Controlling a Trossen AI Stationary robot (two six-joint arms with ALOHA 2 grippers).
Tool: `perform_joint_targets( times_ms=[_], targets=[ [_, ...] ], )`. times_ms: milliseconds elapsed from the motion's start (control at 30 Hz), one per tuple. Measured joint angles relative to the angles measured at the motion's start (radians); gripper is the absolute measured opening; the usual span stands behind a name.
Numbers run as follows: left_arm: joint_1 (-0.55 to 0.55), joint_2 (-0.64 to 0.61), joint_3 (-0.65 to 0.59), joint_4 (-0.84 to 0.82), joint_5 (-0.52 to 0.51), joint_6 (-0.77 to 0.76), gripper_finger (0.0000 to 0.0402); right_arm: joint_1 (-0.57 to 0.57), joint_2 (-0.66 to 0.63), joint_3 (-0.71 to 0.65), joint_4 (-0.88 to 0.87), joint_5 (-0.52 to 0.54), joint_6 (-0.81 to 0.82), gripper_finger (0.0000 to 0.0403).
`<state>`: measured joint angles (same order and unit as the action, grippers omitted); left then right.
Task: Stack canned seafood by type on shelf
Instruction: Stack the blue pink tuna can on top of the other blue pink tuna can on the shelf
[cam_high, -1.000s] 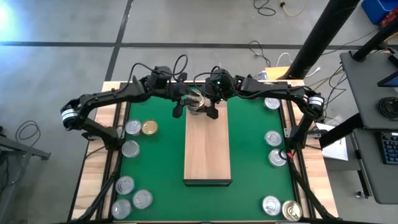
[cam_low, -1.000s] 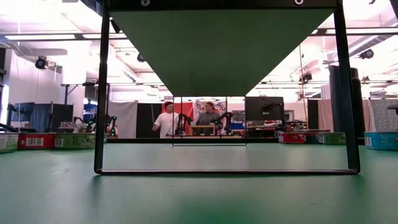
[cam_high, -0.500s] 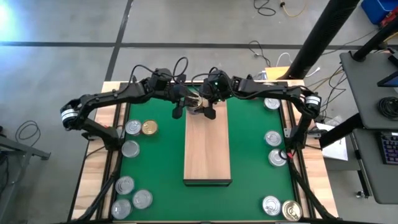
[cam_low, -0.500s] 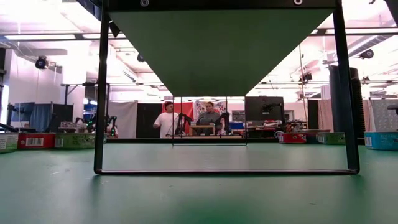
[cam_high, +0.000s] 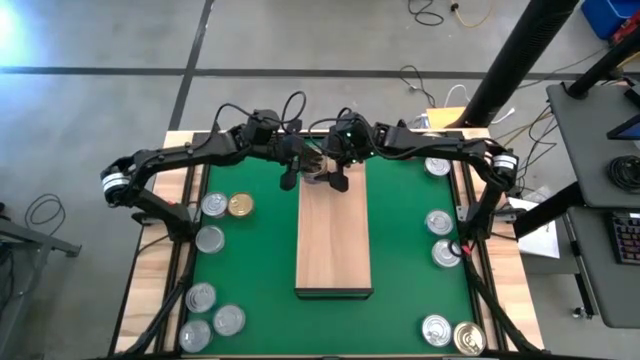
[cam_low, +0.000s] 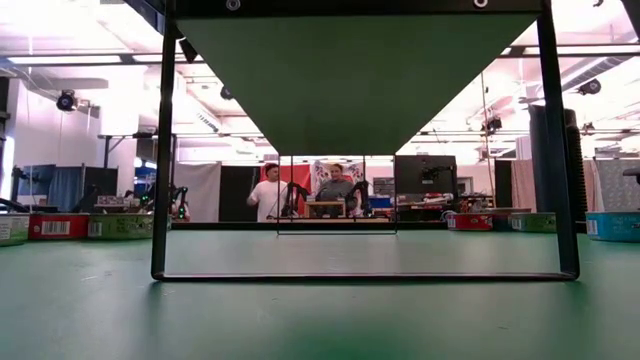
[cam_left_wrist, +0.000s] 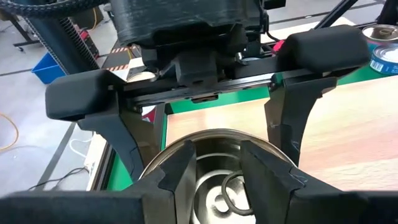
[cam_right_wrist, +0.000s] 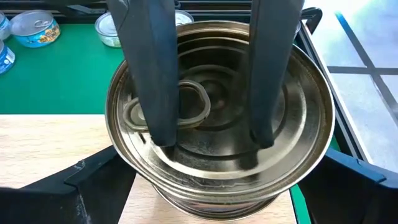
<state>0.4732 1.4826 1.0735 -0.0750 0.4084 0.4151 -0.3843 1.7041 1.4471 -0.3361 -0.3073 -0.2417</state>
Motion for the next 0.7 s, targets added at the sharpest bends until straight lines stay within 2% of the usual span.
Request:
perform_joint_targets(
  times_ms=[300,567,700],
  targets=[
    [0.002,-0.004,-0.001,-0.027,0.001,-0.004,0.0113,0.000,-0.032,-0.003,-0.029,-0.006,-0.001,0.0384],
    [0.002,-0.002,-0.003,-0.023,0.013,-0.010,0.0113,-0.003,-0.079,-0.004,-0.164,-0.003,-0.043,0.0384],
    [0.003,-0.003,-0.003,-0.012,0.019,-0.013,0.0113,-0.013,-0.109,-0.005,-0.170,0.014,-0.043,0.0384]
  ],
)
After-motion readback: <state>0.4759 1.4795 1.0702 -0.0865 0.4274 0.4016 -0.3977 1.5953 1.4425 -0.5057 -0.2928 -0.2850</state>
